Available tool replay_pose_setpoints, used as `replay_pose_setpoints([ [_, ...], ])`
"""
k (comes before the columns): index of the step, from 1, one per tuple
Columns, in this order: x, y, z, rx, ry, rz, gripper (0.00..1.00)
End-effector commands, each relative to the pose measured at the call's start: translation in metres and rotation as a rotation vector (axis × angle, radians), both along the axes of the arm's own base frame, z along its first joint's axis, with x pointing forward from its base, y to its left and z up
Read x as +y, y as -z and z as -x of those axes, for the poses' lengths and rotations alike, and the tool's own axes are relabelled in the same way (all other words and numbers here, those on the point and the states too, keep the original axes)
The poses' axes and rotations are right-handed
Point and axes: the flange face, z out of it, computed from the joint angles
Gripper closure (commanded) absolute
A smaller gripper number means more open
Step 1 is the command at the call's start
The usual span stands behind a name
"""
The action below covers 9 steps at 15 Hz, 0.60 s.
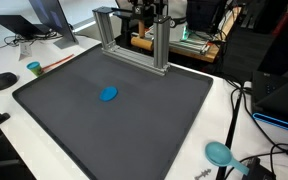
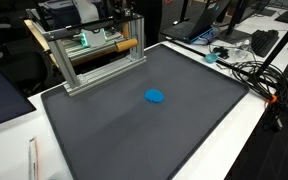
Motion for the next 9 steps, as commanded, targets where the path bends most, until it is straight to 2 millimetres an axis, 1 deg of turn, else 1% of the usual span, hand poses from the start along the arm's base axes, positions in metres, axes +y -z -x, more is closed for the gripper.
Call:
replay_pose_setpoints([
  [1, 0.001, 0.010, 0.022, 0.002, -0.011, -0.049, 0.78],
  [9, 0.006, 0.013, 0.039, 0.009, -0.014, -0.052, 0.78],
])
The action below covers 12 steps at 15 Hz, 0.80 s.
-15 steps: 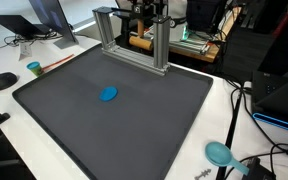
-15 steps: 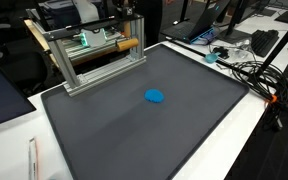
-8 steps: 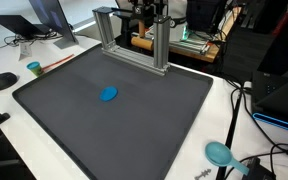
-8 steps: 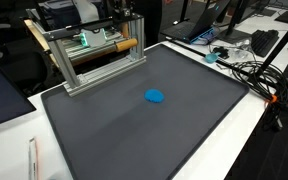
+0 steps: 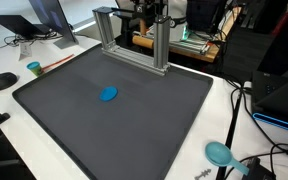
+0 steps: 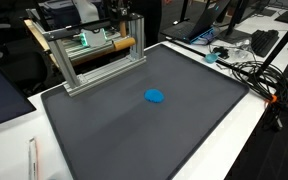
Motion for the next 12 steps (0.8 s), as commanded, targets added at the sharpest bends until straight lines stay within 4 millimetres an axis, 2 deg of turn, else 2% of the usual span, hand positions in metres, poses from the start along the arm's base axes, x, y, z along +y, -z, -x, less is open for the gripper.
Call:
replay_pose_setpoints([
  [1, 0.0117, 0.0123, 0.0195, 0.022, -0.014, -0.042, 0.78],
  [5, 0.0123, 0.0108, 0.0224, 0.018, -0.015, -0.039, 0.78],
  [7, 0.0122, 0.0095, 0.0233, 0.017, -0.022, -0.035, 0.28],
  [9, 0.0140, 0.0090, 0.0246, 0.019, -0.031, -0.029, 0.22],
  [12, 0.0190, 0.0083, 0.0274, 0.023, -0.034, -0.017, 0.00],
])
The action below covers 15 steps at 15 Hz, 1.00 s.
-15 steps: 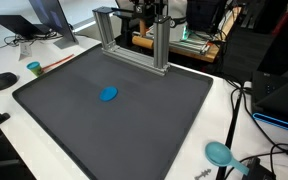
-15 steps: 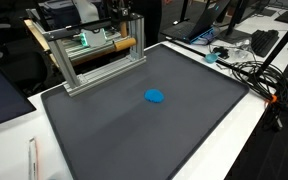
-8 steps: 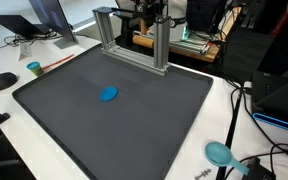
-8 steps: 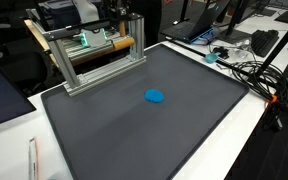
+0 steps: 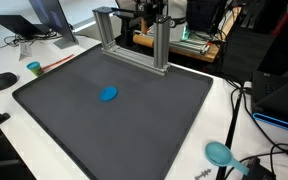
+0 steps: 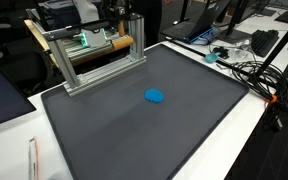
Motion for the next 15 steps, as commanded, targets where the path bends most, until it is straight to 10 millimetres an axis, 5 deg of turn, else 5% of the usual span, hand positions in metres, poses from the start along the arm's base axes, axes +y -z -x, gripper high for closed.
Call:
replay_pose_setpoints([
  [1, 0.0108, 0.0038, 0.0156, 0.016, -0.012, -0.017, 0.00],
  [15, 0.0110, 0.0032, 0.0109, 0.007, 0.102, 0.083, 0.00],
])
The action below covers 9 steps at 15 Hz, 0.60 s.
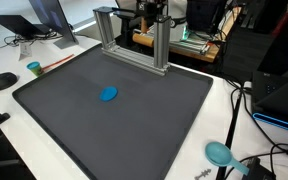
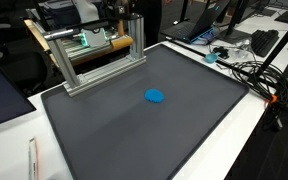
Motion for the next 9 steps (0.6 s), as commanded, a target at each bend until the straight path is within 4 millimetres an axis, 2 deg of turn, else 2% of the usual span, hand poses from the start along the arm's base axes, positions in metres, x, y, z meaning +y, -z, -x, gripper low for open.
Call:
replay_pose_setpoints([
  [1, -0.0023, 0.0006, 0.0090, 0.008, 0.066, 0.061, 0.00],
  [4, -0.0015, -0.0008, 0.0078, -0.021, 0.128, 0.124, 0.00],
  [9, 0.0061, -0.0001, 0.0074, -0.013, 0.034, 0.138, 0.00],
])
